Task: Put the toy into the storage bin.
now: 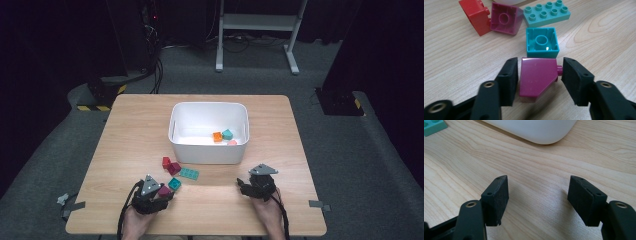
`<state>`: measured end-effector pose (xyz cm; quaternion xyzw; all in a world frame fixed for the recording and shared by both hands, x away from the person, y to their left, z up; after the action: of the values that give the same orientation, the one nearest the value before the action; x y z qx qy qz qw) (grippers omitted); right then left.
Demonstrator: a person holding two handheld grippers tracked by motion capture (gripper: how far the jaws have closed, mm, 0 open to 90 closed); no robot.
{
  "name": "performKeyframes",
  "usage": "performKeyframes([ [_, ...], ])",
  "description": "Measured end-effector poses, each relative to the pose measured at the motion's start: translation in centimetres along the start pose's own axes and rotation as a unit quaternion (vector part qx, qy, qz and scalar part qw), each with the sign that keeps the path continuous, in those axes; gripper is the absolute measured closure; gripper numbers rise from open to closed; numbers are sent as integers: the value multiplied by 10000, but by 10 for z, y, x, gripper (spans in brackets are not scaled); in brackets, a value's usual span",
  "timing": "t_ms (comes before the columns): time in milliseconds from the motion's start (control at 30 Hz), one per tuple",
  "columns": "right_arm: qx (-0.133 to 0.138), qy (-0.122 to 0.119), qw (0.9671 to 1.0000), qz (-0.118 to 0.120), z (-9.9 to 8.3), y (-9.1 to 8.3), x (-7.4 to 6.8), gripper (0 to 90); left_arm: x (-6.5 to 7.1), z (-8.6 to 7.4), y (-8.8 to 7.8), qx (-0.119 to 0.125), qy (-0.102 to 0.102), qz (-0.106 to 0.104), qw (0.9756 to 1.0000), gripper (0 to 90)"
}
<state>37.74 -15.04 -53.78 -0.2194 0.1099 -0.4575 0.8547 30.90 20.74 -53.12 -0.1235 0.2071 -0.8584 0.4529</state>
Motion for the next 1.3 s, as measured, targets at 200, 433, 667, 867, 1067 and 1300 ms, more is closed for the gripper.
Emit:
performKeyframes([
  [200, -1, 1, 10000, 1, 0, 0, 0, 331, -1, -1, -7, 151, 39, -27, 9999, 565],
  [433, 0, -2, 10000, 2, 0, 0, 0, 330, -5, 7, -15, 271, -48, -122, 9995, 566],
  [667, -3, -2, 10000, 8, 0, 0, 0, 326, -12, 25, -22, 440, -245, -388, 9980, 566],
  [867, -7, -9, 10000, 13, 0, 0, 0, 323, -18, 49, -28, 395, -72, -527, 9978, 566],
  [1067, -11, -20, 10000, 24, 0, 0, 0, 316, -28, 71, -35, 458, -142, -485, 9977, 566],
  [1300, -21, -28, 10000, 38, 0, 0, 0, 307, -33, 117, -47, 722, -331, -435, 9959, 566],
])
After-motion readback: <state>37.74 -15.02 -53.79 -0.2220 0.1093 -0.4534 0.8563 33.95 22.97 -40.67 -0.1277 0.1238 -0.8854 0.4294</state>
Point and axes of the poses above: each handheld gripper's, and its own axes: y roughly forward along the jaws, z roughly out of its top, x roughly to its right, the point moved 2 cm from there along y, roughly forward along the jaws, and after that the axes turned 15 degrees about x, right-handed, at the moved point
